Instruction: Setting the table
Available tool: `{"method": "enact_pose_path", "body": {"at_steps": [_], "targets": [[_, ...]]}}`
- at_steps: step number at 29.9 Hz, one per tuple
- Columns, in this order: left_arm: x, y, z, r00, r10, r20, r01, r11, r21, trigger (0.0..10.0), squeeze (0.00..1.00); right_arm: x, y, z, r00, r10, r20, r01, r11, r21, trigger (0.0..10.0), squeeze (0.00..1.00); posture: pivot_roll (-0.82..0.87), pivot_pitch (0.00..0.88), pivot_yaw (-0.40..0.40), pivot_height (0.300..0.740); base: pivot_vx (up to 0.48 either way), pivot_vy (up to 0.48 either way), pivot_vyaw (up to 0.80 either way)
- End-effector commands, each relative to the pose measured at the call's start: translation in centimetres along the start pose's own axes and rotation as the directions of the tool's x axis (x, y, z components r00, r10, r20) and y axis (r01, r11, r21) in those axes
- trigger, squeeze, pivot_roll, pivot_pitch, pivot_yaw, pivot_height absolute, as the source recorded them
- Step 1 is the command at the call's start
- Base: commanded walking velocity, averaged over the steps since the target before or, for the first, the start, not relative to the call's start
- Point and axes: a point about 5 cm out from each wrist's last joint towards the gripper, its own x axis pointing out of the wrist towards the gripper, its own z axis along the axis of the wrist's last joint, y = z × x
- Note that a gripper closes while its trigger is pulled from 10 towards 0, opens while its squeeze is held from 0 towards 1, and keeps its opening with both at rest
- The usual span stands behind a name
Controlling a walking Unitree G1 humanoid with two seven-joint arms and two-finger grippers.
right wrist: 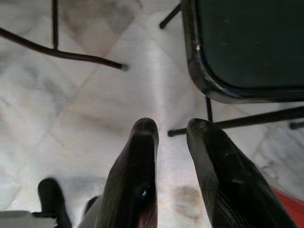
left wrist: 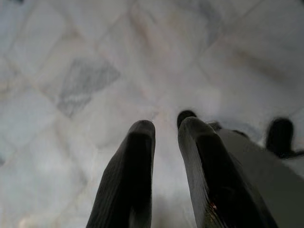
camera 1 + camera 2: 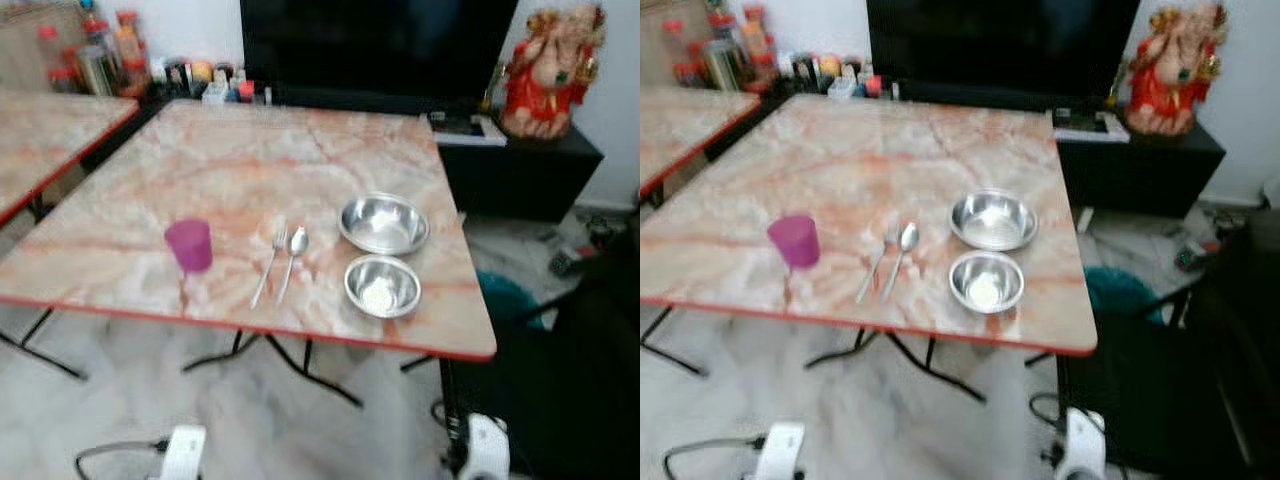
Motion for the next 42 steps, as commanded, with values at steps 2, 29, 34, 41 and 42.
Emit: {"method": "enact_pose_path", "body": {"at_steps": [2,29,34,41,42], "targets": [[0.0,-1.0,0.1,1.000,-0.024,-0.004,0.024,1.000,0.006,10.0,0.00,-0.1,-1.2,0.2,1.000,-0.029,0.003,0.029,1.000,0.004,10.0,0.00,0.00,0.000,-0.051,0.728,0.000,-0.399,0.00],[0.1,0.1,1.5,0.995,0.053,0.085,-0.048,0.997,-0.054,10.0,0.00,-0.2,-3.1,1.8,0.999,-0.029,0.030,0.031,0.996,-0.080,10.0,0.00,0.05,0.000,-0.110,0.728,0.000,-0.137,0.00],[0.1,0.4,2.1,0.991,0.055,0.119,-0.048,0.997,-0.064,10.0,0.00,0.0,-2.2,1.8,0.999,-0.020,0.032,0.022,0.998,-0.056,10.0,0.00,0.04,0.000,-0.079,0.728,0.000,0.000,0.00],[0.0,1.8,4.4,0.965,0.118,0.233,-0.099,0.991,-0.091,10.0,0.00,0.1,-1.1,1.5,0.999,-0.008,0.038,0.008,1.000,-0.011,10.0,0.00,0.04,0.000,-0.058,0.728,0.000,0.000,0.00],[-0.3,3.1,6.1,0.927,0.180,0.329,-0.145,0.981,-0.128,10.0,0.00,0.1,-0.6,1.3,0.999,0.003,0.032,-0.002,1.000,-0.012,10.0,0.00,0.05,0.000,-0.061,0.728,0.000,0.000,0.00]]}}
